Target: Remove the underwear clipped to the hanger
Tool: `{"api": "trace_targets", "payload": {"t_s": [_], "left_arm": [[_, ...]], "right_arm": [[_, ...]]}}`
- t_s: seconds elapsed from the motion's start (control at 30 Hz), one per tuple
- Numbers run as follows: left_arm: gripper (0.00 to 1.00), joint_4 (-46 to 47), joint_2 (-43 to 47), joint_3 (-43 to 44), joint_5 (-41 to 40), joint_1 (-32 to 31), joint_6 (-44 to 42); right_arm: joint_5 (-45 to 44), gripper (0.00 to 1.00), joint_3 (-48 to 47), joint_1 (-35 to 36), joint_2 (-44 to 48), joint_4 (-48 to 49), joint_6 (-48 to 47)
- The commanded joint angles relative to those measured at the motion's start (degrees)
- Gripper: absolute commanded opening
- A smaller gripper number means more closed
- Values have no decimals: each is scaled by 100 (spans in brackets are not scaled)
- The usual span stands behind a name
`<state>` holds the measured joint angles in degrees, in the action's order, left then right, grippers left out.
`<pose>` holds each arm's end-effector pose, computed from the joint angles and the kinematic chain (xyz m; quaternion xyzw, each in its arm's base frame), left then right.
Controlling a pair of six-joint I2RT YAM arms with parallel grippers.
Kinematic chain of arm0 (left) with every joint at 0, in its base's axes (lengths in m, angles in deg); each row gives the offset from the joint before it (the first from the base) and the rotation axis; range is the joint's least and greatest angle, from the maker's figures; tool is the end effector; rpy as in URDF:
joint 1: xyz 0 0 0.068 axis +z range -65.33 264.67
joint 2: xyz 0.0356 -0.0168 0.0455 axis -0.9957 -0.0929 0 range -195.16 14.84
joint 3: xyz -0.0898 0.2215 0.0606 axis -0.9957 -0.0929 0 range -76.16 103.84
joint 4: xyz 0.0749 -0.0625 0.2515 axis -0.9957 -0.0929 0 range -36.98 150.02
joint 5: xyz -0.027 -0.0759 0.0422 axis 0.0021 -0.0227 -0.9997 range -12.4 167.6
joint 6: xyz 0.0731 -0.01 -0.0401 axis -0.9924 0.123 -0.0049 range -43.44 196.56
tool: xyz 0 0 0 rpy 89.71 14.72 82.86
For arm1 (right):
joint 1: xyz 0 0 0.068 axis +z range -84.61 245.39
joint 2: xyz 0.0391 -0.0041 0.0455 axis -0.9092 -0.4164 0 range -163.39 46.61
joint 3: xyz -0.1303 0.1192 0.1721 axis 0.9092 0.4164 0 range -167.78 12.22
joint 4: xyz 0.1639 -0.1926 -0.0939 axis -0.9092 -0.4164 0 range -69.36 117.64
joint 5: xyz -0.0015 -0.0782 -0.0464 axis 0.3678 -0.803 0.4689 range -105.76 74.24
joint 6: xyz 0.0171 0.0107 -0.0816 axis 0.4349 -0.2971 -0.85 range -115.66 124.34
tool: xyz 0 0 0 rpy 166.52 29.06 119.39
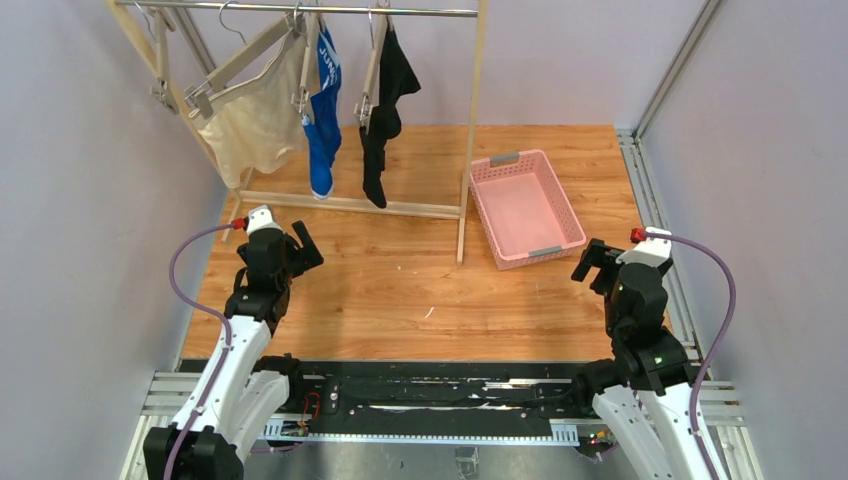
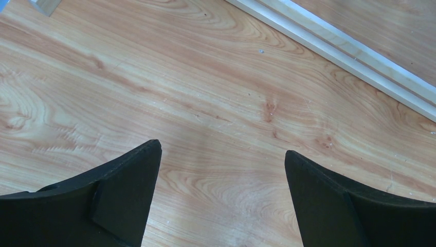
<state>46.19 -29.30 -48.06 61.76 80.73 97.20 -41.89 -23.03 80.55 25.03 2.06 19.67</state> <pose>0.2370 0.0037 0.1938 -0.1928 0.8380 0.0109 0.5103 0.1720 0.0129 0.2899 0.1435 0.7564 -0.0081 0.6382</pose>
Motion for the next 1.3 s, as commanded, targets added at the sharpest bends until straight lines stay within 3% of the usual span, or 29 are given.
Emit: {"api": "trace_targets", "payload": {"t_s": [0.0, 0.47, 0.87, 1.03, 1.27], "left_arm": [[98, 102, 56, -52, -114, -36, -36], [98, -269, 432, 885, -261, -37, 61], [98, -1069, 368, 2784, 492, -36, -655], [98, -1380, -27, 3901, 712, -36, -994], [98, -2502, -1524, 6254, 744, -36, -1784]], "right_arm": [[-6, 90, 78, 73, 53, 73, 56], [637, 90, 211, 71, 124, 228, -183], [761, 90, 190, 74, 1, 282, -275], [832, 91, 179, 73, 35, 321, -307], [921, 91, 115, 70, 23, 394, -376]]}}
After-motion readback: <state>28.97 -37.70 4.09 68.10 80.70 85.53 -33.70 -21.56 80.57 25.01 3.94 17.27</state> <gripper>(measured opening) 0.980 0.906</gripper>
